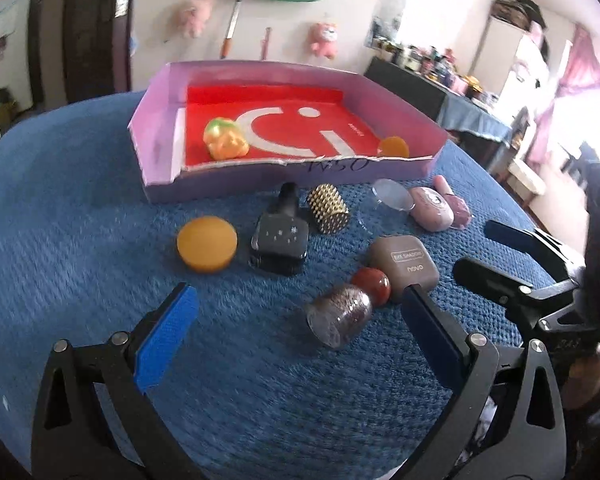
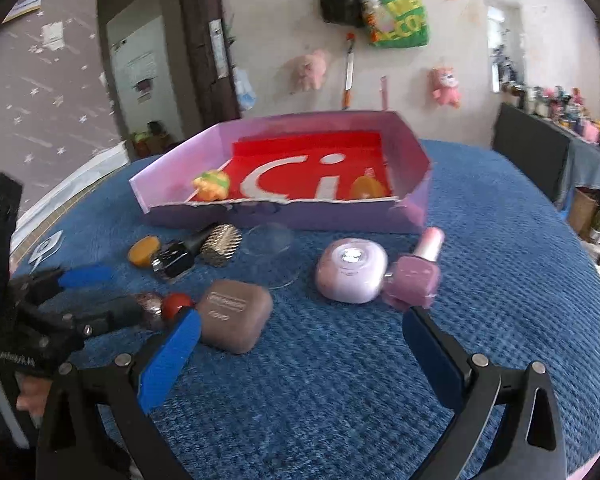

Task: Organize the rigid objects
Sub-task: 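Withdraw both grippers from the box back toward the remaining items, then grasp the brown eye shadow case with the right gripper while the left grasps the glitter bottle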

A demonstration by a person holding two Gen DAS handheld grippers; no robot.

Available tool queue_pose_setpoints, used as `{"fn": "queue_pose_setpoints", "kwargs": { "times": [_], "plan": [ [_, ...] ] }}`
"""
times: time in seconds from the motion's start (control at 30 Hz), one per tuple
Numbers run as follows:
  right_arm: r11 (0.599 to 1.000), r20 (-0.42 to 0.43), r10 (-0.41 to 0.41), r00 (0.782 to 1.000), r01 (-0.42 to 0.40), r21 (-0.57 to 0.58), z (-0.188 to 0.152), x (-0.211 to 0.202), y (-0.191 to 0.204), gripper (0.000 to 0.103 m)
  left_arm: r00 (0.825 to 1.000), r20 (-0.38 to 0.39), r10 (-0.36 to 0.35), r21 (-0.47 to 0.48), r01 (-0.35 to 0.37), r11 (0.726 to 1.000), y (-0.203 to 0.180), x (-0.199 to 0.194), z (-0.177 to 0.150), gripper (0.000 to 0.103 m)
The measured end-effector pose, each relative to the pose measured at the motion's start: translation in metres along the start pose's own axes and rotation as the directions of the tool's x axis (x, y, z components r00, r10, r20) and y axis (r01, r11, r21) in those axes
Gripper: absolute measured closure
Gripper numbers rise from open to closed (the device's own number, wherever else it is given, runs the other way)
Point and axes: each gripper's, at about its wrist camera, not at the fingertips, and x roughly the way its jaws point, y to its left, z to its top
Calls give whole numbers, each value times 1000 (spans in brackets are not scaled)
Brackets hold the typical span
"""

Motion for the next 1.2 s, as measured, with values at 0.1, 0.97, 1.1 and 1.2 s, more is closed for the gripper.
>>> {"fn": "queue_pose_setpoints", "kwargs": {
  "times": [0.1,0.97,1.1,1.2],
  "plan": [
    [1000,-28,27,999,-27,-5,5,8,4,0,1000,-8,-21,55,21,998,0,-3,5,1],
    [1000,-151,-20,988,21,5,5,41,7,2,995,-78,-58,301,79,950,-15,13,12,15],
    [1000,-151,12,989,-14,-14,7,39,6,6,992,-94,-81,320,107,941,-20,17,13,23],
    [999,-150,26,988,-32,-39,10,41,9,8,993,-97,-74,336,103,936,-24,19,14,27]
  ]
}}
